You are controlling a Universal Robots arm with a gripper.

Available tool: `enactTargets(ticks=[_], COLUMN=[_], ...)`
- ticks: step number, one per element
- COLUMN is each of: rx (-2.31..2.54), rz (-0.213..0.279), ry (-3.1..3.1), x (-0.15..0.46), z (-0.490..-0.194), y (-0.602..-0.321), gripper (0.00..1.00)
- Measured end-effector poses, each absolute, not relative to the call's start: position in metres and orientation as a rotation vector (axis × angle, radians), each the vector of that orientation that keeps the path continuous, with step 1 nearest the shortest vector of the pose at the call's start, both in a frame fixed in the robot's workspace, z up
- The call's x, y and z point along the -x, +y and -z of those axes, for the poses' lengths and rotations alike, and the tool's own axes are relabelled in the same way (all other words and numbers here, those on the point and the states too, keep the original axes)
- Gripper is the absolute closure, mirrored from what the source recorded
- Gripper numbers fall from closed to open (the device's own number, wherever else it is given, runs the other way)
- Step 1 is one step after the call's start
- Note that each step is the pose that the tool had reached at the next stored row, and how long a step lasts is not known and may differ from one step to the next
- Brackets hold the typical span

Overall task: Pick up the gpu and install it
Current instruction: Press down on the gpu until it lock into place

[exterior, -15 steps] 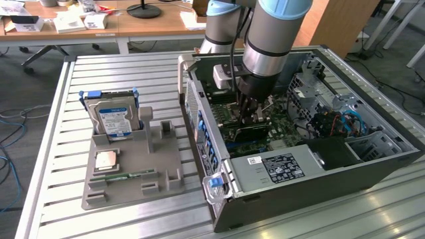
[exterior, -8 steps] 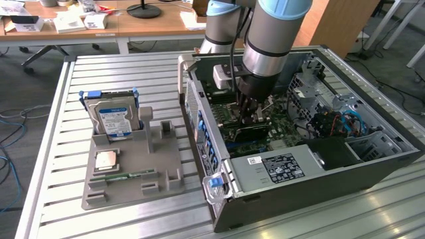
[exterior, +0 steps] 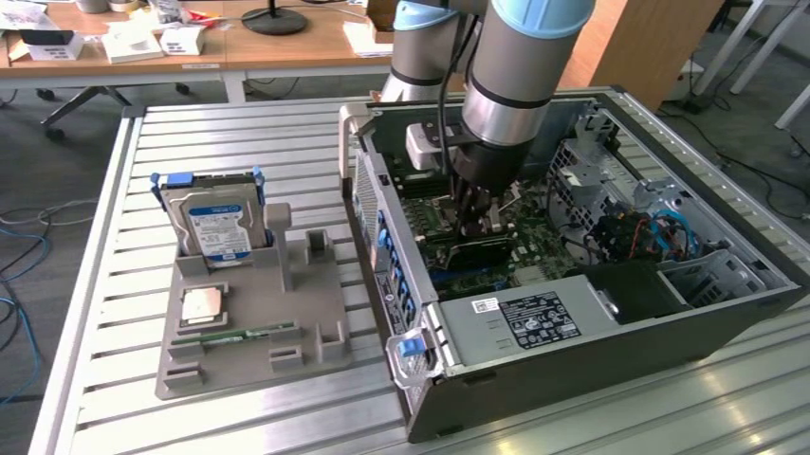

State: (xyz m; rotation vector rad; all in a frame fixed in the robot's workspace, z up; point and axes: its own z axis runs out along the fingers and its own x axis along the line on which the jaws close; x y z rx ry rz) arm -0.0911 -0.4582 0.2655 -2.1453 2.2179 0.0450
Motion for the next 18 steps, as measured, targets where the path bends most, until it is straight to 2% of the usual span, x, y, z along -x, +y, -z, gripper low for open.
enactTargets(ticks=[18], rx=[2.145], rz=[-0.045], ry=[2.218], x=[0.092], z=[-0.2633], y=[-0.4582], gripper=[0.89])
